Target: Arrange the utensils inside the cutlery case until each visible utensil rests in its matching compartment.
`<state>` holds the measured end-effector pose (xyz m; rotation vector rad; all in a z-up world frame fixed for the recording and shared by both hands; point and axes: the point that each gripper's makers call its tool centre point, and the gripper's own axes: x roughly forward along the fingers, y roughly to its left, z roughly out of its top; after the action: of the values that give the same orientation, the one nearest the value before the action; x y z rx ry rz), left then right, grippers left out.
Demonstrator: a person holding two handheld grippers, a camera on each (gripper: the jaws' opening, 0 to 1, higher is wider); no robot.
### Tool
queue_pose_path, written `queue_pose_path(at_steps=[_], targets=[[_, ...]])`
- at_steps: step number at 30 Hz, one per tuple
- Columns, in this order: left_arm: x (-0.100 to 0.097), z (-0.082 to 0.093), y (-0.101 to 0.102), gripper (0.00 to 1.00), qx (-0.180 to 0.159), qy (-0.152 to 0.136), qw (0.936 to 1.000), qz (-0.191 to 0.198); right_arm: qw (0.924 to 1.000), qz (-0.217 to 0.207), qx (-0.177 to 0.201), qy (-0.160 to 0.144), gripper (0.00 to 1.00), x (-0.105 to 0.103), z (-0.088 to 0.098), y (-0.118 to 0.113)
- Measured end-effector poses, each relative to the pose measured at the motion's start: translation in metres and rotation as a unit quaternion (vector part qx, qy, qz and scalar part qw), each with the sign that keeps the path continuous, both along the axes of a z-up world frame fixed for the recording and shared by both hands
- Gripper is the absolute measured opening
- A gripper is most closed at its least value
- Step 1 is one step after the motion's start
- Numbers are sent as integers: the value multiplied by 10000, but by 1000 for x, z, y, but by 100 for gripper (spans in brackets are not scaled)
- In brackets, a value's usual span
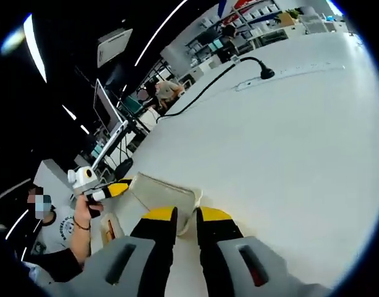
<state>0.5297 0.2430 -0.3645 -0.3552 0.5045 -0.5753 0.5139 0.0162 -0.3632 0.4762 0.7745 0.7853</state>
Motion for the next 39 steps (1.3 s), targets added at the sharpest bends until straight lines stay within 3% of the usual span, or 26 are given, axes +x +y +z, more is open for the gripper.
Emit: queue_pose_path(at_steps=[6,10,12,15,16,17,19,22,24,27,29,31,33,34,36,39], targets=[[-6,4,-4,23,-752,335,9966,-14,9997,-45,-2,-219,8,-3,0,-1],[-12,3,-5,22,-764,268,9966,-131,9994,-2,-57,-331,5,-5,-3,1],[-15,4,-8,16,-789,243,9963,-239,9988,30,-211,-435,5,-6,-7,0],[-24,12,-15,11,-1198,265,9914,-451,9965,77,-476,-682,4,-6,-12,-1],[-25,14,-12,10,-1166,252,9918,-454,9963,93,-466,-716,4,-8,-11,0],[-26,18,-10,10,-1141,162,9922,-477,9964,103,-445,-721,4,-9,-9,0],[-23,34,-11,9,-1084,-388,9915,-605,9947,204,-501,-871,4,-11,-6,1],[-37,60,-20,5,-1548,-646,9814,-929,9905,376,-681,-1134,5,-15,-2,1],[-43,66,-21,4,-1497,-725,9808,-1021,9882,493,-724,-1256,9,-19,-1,5],[-52,71,-22,4,-1248,-868,9817,-1143,9799,676,-945,-1619,16,-15,3,1],[-45,70,-22,4,-1215,-876,9813,-1207,9733,644,-1085,-1916,19,-7,11,-4],[-48,71,-23,4,-1098,-946,9813,-1268,9554,814,-1370,-2488,19,2,23,-9],[-45,71,-21,4,-1062,-962,9809,-1318,9396,1110,-1766,-2714,18,5,22,-12],[-46,71,-22,4,-1041,-970,9808,-1336,9373,1179,-1865,-2699,18,7,19,-12],[-47,70,-23,4,-1042,-1001,9802,-1355,9516,1142,-1742,-2261,18,8,11,-11],[-47,68,-26,4,-1025,-1005,9794,-1422,9446,1322,-1599,-2542,16,10,18,-4]])
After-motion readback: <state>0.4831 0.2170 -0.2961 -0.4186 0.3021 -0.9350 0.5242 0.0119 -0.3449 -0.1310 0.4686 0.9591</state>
